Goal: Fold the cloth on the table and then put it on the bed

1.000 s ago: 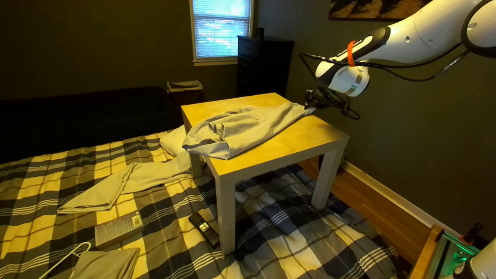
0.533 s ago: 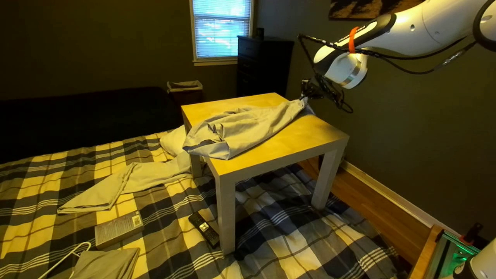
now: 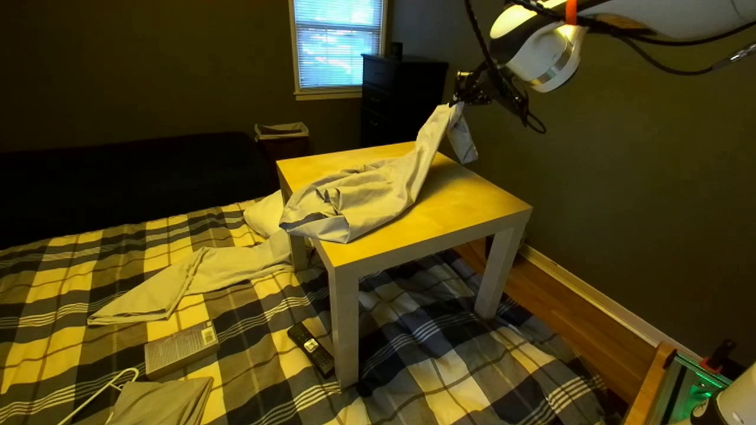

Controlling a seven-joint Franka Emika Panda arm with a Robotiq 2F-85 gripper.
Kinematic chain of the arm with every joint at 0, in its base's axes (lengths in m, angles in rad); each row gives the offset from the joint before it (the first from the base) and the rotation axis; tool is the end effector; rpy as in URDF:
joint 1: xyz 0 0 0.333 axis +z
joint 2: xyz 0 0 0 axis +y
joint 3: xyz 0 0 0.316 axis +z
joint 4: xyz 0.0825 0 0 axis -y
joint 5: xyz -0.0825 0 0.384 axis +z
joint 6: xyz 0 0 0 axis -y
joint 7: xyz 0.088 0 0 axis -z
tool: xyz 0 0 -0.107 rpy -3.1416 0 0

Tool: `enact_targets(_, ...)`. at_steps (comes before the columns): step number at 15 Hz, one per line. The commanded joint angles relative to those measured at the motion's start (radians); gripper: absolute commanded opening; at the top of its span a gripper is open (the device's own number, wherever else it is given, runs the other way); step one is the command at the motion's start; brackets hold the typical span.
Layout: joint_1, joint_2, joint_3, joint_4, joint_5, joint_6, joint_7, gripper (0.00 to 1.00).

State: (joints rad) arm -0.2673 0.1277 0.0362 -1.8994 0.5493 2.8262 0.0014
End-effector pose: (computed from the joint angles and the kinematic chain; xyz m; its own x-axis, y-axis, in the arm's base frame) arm 0.6147 -0.1728 0.5225 0.5037 -0.6326 0.5883 -0.4197 -0.7744 -0.4734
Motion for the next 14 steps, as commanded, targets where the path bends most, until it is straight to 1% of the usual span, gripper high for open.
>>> enact_targets(1, 0.020, -0.152, -0.004, -0.099, -0.077, 0.057, 0.007, 0.00)
enact_targets(2, 0.018, -0.182, -0.008, -0.112, -0.109, 0.091, 0.028, 0.00)
enact_targets(3, 0.063, -0.204, -0.061, -0.122, -0.152, 0.128, 0.059, 0.00)
enact_targets(4, 0.059, -0.225, -0.074, -0.130, -0.185, 0.158, 0.087, 0.00)
enact_targets(5, 0.003, -0.240, -0.038, -0.144, -0.241, 0.213, 0.126, 0.00)
enact_targets(7, -0.048, -0.254, -0.036, -0.165, -0.359, 0.283, 0.202, 0.00)
enact_targets(9, -0.116, -0.252, -0.009, -0.185, -0.490, 0.329, 0.263, 0.00)
enact_targets(11, -0.119, -0.264, 0.014, -0.215, -0.550, 0.303, 0.255, 0.00)
enact_targets(12, -0.064, -0.281, 0.016, -0.239, -0.516, 0.255, 0.194, 0.00)
enact_targets(14, -0.005, -0.288, 0.044, -0.277, -0.482, 0.237, 0.148, 0.00)
